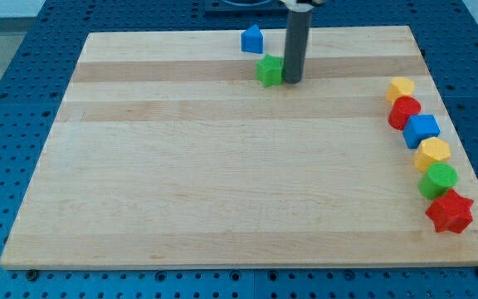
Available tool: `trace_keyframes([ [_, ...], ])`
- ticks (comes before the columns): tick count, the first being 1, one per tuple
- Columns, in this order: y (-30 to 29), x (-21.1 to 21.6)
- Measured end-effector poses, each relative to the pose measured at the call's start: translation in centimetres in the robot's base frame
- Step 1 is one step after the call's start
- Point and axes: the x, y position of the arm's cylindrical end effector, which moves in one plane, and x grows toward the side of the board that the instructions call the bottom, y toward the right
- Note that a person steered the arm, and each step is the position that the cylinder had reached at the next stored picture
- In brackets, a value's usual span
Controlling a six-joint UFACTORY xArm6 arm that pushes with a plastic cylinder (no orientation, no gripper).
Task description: Slightly push the green star towards the bottom left of the triangle
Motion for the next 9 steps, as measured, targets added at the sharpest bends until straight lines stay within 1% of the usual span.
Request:
trace_keyframes([
  [1, -2.2, -1.3],
  [2, -2.0, -2.0],
  [3, 2.8, 2.5],
  [4, 1.1, 3.5],
  [5, -2.6, 2.9],
  [6, -2.2, -0.5],
  [7, -1.8, -1.5],
  [8, -0.2, -1.2],
  [9, -3.6, 0.1],
])
